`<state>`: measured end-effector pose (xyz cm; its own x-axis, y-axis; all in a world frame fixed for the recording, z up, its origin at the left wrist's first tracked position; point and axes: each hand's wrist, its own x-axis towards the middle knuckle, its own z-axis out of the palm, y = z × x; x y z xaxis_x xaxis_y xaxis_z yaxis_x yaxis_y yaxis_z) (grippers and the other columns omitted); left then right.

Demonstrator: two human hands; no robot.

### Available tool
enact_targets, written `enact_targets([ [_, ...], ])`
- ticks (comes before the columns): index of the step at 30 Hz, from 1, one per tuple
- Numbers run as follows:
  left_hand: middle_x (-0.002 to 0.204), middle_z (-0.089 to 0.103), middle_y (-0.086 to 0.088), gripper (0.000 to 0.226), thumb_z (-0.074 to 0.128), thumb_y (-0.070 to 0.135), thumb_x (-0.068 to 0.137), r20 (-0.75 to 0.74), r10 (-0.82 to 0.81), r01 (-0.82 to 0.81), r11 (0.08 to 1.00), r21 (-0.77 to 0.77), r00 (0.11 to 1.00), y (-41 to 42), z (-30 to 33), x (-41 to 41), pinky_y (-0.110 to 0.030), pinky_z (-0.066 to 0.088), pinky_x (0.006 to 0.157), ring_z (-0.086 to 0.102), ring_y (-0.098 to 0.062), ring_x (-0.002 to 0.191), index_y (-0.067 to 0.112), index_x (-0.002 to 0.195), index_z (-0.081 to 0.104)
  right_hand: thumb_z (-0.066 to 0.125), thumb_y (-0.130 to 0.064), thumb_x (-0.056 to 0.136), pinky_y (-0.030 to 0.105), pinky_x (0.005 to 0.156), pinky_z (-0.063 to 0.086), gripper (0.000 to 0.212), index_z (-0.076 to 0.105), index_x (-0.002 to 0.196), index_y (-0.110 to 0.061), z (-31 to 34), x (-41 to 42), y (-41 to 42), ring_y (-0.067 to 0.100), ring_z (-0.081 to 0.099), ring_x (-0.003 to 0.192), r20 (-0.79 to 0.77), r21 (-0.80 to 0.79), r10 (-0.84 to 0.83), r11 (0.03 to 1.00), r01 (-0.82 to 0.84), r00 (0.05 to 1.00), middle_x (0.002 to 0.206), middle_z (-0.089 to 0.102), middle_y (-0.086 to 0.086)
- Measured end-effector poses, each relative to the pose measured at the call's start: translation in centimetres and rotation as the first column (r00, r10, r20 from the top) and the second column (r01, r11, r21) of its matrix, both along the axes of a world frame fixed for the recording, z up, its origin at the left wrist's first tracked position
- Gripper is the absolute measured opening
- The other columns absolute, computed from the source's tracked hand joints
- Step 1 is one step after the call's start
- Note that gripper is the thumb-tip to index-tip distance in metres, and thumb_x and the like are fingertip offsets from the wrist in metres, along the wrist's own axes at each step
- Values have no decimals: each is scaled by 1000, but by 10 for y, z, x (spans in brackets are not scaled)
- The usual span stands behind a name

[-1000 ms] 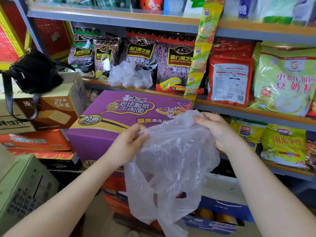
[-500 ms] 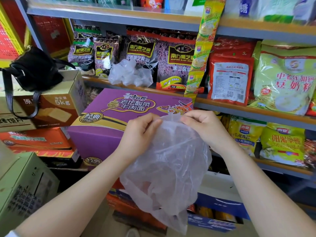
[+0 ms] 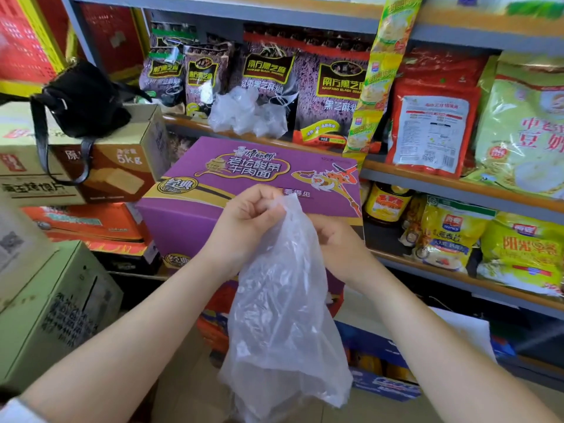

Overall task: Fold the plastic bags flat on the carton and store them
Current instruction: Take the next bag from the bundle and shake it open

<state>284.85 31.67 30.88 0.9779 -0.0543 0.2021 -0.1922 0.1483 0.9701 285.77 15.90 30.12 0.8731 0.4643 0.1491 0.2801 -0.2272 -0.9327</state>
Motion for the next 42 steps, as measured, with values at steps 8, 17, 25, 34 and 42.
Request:
enact_targets([
  [8, 77, 58, -20, 21, 62, 3, 78, 40, 94, -98, 991, 94, 995, 18, -5, -14, -31, 45, 66, 53, -23, 72, 23, 70, 61, 55, -13, 91, 23, 74, 50, 7, 62, 90, -14, 10, -7, 10, 9, 61, 78, -63, 194, 44, 981, -31, 997, 84, 63, -2],
  [17, 80, 54, 7, 21, 66, 16, 82, 320, 360, -472, 776, 419, 876, 40, 3, -27, -16, 38, 66, 49, -5, 73, 24, 79, 48, 65, -11, 84, 11, 63, 44, 10, 61, 77, -16, 12, -6, 44, 1, 56, 67, 314, 32, -315, 946, 321, 896, 70, 59, -13],
  [25, 75, 61, -5, 33, 62, 40, 79, -60, 158, -86, 777, 624, 986, 65, -19, -57, -31, 42, 67, 53, -11, 68, 8, 84, 59, 58, -17, 86, 27, 59, 46, 9, 59, 79, -12, 15, -16, 92, 11, 58, 61, 553, 81, -401, 898, 432, 730, 67, 61, -5],
  [34, 57, 47, -6, 26, 61, 36, 84, 72, 211, -222, 876, 428, 975, 113, -20, -52, -27, 30, 52, 38, -16, 54, 18, 68, 51, 47, -12, 94, 23, 64, 35, 10, 50, 88, -19, 18, 4, 87, 7, 44, 67, 74, 77, -422, 906, 417, 904, 73, 48, -7],
  [42, 79, 67, 0, 42, 38, 48, 87, 366, 75, -369, 336, 867, 928, 142, -28, -46, -34, 47, 60, 61, -20, 75, 15, 87, 64, 58, -18, 88, 31, 62, 30, 18, 56, 71, -26, 34, -1, 92, 22, 47, 63, 131, -379, -57, 920, 103, 990, 70, 60, 21],
])
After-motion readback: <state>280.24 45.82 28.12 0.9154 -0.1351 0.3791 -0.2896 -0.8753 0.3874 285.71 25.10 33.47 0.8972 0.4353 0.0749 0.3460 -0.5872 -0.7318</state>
